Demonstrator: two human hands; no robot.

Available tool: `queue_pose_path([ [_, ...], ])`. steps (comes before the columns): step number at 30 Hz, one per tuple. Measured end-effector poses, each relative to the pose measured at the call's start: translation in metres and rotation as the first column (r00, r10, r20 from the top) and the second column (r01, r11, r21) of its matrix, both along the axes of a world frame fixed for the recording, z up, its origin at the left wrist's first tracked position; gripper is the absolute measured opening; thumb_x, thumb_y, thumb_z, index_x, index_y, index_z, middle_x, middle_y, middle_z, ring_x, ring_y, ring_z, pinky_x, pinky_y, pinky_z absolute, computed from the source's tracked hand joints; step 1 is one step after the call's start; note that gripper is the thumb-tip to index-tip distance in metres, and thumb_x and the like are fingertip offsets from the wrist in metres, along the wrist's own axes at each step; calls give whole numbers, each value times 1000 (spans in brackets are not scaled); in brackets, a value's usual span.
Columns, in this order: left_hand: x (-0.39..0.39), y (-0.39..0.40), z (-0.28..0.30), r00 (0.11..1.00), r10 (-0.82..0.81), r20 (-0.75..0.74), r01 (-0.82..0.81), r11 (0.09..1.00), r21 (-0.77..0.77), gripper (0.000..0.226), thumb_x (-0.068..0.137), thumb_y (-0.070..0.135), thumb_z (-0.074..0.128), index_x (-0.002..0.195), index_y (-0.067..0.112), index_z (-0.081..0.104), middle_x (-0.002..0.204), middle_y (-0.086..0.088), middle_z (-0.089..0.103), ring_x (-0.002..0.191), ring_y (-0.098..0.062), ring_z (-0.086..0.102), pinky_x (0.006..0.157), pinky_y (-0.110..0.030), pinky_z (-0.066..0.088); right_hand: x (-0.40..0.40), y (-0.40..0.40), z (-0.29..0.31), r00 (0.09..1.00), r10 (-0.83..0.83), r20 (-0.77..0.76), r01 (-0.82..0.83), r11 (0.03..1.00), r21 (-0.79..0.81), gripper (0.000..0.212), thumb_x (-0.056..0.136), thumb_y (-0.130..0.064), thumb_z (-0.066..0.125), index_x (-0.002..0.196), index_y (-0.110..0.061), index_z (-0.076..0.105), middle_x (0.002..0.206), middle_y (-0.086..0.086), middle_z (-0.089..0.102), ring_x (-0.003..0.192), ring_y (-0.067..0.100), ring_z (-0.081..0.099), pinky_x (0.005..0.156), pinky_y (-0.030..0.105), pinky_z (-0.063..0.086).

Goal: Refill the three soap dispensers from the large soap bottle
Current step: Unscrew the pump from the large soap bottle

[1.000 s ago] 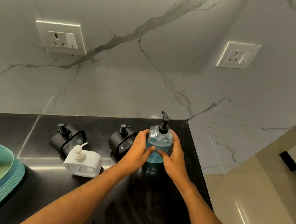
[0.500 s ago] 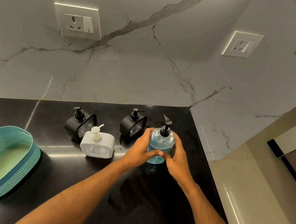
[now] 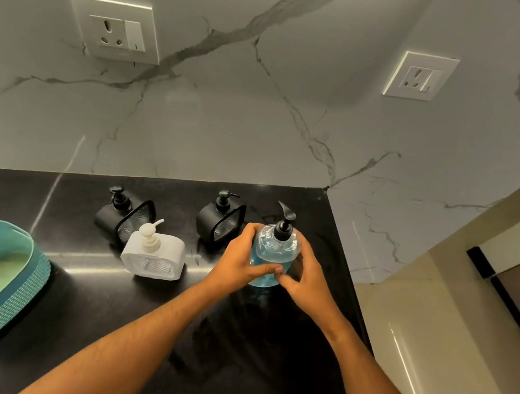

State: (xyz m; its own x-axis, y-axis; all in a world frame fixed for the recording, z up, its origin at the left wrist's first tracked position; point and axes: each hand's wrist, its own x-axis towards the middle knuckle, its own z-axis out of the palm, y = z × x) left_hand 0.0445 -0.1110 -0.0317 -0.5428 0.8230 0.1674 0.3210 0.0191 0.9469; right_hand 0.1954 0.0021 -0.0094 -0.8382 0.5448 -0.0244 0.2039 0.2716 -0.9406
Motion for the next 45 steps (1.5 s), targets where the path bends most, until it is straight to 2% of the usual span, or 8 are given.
queue_pose_path([
  [4, 0, -1, 1, 1000, 15, 0, -15, 1000, -27, 71, 71, 54, 90, 125, 32, 49, 122, 21, 64, 115, -3, 65, 94, -19, 54, -1, 1, 12, 993, -56, -102, 68, 990, 120, 87, 79, 2, 73, 155, -20, 37, 149, -3, 50, 139, 14, 50, 110, 40, 50],
  [8, 0, 0, 2, 1000, 18, 25, -17, 998, -60, 68, 72, 46, 90, 123, 30, 48, 119, 18, 66, 110, -3, 68, 88, -19, 57, -16, -1, 32, 960, -162, -230, 240, 899, 366, 65, 79, -29, 85, 136, -21, 55, 123, -7, 57, 119, 14, 59, 96, 23, 54],
  [12, 1, 0, 3, 999, 21, 35, -18, 998, -66, 67, 72, 41, 91, 122, 26, 49, 116, 12, 67, 106, -5, 70, 83, -20, 59, -27, -5, 44, 962, -205, -181, 271, 808, 523, 46, 77, -44, 86, 107, -20, 62, 101, -7, 61, 94, 12, 60, 80, 29, 58],
  [24, 0, 0, 3, 999, 4, 44, -1, 998, -68, 65, 75, 36, 93, 120, 30, 47, 116, 16, 68, 106, -6, 72, 84, -21, 59, -30, 4, 67, 992, -97, -83, 124, 882, 454, 37, 78, -16, 88, 110, -14, 70, 101, -7, 64, 95, 6, 65, 84, 25, 59],
  [30, -1, -1, 3, 998, -8, 62, 12, 997, -70, 64, 73, 43, 91, 118, 35, 46, 117, 21, 67, 107, -4, 71, 84, -19, 59, -35, 2, 78, 980, -187, -70, 195, 821, 537, 41, 73, -31, 92, 101, -15, 69, 95, -5, 64, 82, 6, 62, 71, 9, 49],
  [36, -1, 0, 2, 998, -18, 54, 21, 998, -62, 67, 72, 44, 92, 120, 32, 46, 117, 17, 68, 108, -6, 71, 88, -24, 59, -30, 4, 84, 996, -72, -55, 89, 886, 455, 50, 76, -2, 83, 123, -11, 68, 115, 0, 71, 105, 11, 67, 94, 26, 58],
  [41, -2, 0, 0, 998, -25, 49, 28, 997, -69, 67, 71, 43, 92, 119, 32, 46, 116, 16, 68, 107, -7, 72, 89, -28, 61, -33, 1, 84, 984, -176, -35, 166, 822, 544, 48, 72, -30, 93, 111, -17, 67, 98, -7, 67, 86, 7, 64, 77, 16, 54],
  [45, -3, 0, 0, 998, -23, 52, 27, 998, -65, 68, 71, 43, 92, 120, 30, 47, 117, 14, 68, 108, -9, 72, 91, -32, 62, -35, 0, 85, 989, -136, -65, 151, 854, 499, 38, 75, -11, 86, 109, -14, 68, 98, -2, 70, 89, 9, 68, 82, 24, 60],
])
